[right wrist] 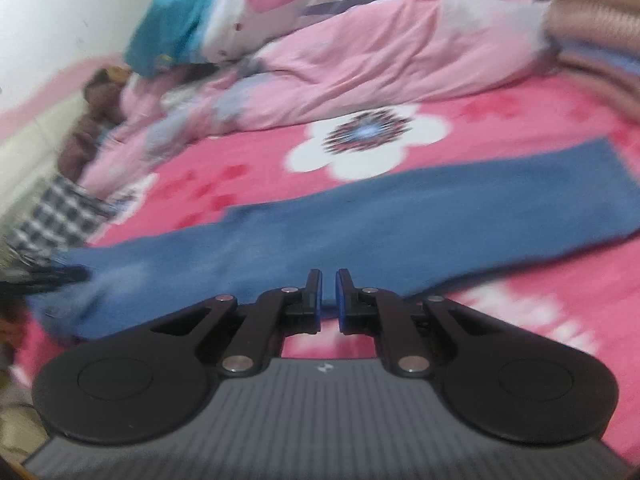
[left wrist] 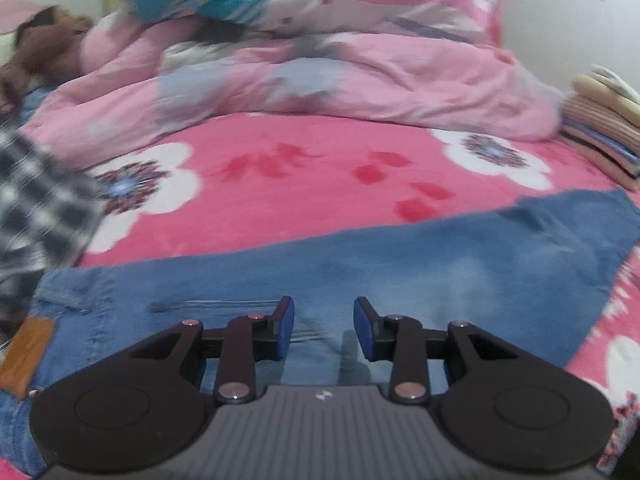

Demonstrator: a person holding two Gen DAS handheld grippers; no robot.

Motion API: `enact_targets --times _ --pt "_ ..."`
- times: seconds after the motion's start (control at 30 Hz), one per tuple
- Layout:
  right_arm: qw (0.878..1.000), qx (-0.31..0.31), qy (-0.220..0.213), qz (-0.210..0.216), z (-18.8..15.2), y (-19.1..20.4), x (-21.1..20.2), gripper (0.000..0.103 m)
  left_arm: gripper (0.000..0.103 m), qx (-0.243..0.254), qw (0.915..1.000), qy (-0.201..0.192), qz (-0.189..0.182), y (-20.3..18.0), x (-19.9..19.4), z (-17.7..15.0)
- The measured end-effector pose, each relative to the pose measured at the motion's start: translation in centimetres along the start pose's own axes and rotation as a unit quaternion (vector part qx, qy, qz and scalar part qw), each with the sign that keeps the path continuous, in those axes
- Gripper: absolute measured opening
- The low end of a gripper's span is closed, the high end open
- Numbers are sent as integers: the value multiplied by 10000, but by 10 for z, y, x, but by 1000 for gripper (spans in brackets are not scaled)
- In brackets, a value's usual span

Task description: Fold clothes

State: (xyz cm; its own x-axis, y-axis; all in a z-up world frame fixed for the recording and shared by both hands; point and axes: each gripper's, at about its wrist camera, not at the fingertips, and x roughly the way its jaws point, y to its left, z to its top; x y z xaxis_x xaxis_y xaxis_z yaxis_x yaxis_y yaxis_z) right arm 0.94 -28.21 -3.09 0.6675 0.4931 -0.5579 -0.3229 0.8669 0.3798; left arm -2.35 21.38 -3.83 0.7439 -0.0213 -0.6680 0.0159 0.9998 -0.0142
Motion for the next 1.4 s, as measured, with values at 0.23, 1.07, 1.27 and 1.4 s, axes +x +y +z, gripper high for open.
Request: enact_targets --times 0.23,1.07,1.27,1.4 --pt "9997 99 27 207 -16 39 19 8 22 676 9802 -166 1852 29 29 -13" --pt "9993 -309 -185 -64 -6 50 15 8 40 273 9720 -433 2293 43 -8 -6" --pt "9989 -470 -47 -26 8 52 47 8 40 847 9936 -476 572 -31 7 25" --pt "9979 -646 -28 -73 13 53 60 8 40 1420 9850 -368 -908 -91 30 54"
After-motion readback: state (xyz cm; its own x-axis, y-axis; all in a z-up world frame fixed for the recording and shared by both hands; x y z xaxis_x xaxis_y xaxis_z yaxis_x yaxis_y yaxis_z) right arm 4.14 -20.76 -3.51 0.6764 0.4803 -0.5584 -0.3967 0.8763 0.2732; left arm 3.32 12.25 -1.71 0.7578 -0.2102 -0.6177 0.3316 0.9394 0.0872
